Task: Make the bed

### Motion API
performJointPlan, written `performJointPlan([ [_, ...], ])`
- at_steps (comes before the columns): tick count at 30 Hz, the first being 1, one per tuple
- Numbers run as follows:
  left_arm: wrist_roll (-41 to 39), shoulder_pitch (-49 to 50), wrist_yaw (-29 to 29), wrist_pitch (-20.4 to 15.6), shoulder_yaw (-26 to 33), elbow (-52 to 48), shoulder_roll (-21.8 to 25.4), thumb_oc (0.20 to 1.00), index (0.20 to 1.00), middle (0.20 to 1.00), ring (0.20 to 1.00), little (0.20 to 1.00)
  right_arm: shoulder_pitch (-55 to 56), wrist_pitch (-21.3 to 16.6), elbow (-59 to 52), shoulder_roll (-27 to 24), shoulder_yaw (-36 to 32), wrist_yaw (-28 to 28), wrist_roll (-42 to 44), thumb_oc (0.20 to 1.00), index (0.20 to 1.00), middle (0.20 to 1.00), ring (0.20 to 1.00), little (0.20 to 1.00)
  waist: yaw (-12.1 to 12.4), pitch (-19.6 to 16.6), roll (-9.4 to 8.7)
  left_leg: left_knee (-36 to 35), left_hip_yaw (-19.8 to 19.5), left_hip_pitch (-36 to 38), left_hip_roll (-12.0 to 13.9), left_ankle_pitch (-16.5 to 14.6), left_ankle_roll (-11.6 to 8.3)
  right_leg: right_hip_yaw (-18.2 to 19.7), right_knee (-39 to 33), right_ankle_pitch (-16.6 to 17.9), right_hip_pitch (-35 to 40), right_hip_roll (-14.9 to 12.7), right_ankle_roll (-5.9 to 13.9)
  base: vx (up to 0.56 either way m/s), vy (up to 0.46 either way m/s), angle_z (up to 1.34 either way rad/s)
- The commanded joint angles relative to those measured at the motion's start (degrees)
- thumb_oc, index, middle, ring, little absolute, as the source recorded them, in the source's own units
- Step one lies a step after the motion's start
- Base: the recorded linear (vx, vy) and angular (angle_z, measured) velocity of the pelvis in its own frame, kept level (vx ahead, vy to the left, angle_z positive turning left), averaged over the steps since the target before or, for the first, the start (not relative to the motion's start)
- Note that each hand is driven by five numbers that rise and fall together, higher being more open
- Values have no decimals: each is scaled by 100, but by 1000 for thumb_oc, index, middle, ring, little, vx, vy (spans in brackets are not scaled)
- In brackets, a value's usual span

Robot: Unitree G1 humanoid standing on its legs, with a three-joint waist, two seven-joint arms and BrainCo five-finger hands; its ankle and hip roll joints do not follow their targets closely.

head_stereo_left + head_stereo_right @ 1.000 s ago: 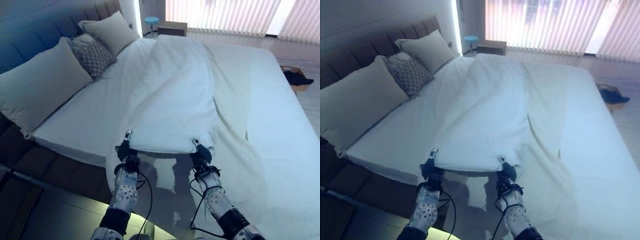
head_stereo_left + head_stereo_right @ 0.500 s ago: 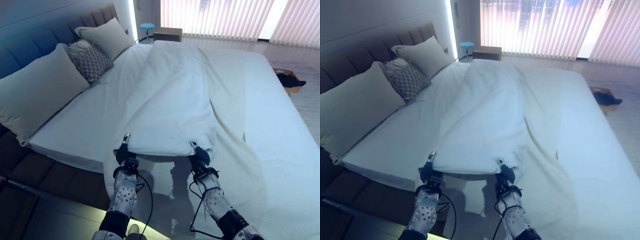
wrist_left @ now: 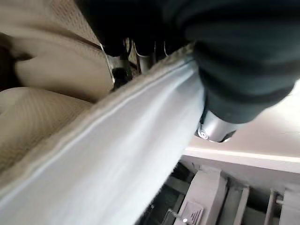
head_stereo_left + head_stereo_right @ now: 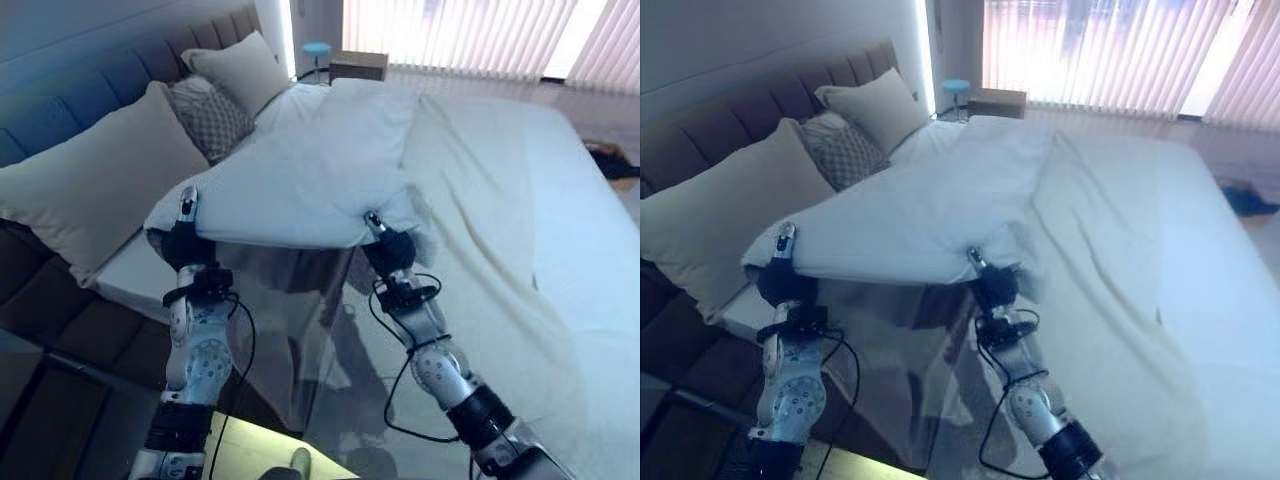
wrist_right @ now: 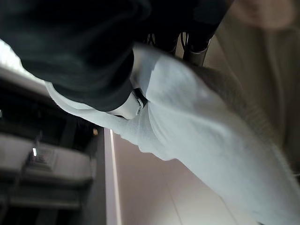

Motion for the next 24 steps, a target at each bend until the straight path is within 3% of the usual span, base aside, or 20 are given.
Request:
performJointPlan([
  [1, -201, 369, -392, -876, 891, -613, 281, 200, 200, 200, 200, 200, 749, -428, 154, -97, -632, 35, -33, 200, 200, 200, 200, 200, 167, -527, -199, -406, 37, -39, 42, 210, -156, -121, -545, 437, -26, 147, 140, -75, -136, 27],
  [4, -574, 736, -518, -683, 749, -314, 53, 200, 200, 200, 200, 200, 1039, -245, 613, -109, -603, 16, -114, 200, 200, 200, 200, 200, 125, -470, -233, -474, -24, -167, 122, 330, -218, -209, -764, 542, -43, 235, 137, -107, -123, 23],
  [7, -816, 1156, -602, -335, 716, 1005, -130, 200, 200, 200, 200, 200, 1368, 45, 1569, -89, -549, -108, -471, 200, 200, 200, 200, 200, 103, -309, -245, -527, -42, -318, 204, 458, -274, -293, -925, 642, -107, 297, 153, -107, -85, 17],
  [13, -1097, 1174, -467, -61, 507, 2597, -275, 200, 200, 200, 200, 200, 1204, 278, 2727, -11, -288, -316, -649, 200, 200, 200, 200, 200, 94, -7, -157, -453, -74, -627, 245, 528, -273, -337, -992, 754, -326, 306, 164, -77, -26, 4],
  [24, -274, -18, 263, -297, 1, 4200, 143, 200, 200, 200, 200, 200, -209, 196, 4050, 221, 474, -662, -772, 200, 200, 200, 200, 200, 97, 571, 0, -522, 212, -1332, 283, 650, -260, -55, -920, 1105, -1390, 239, 243, -63, 39, -13],
])
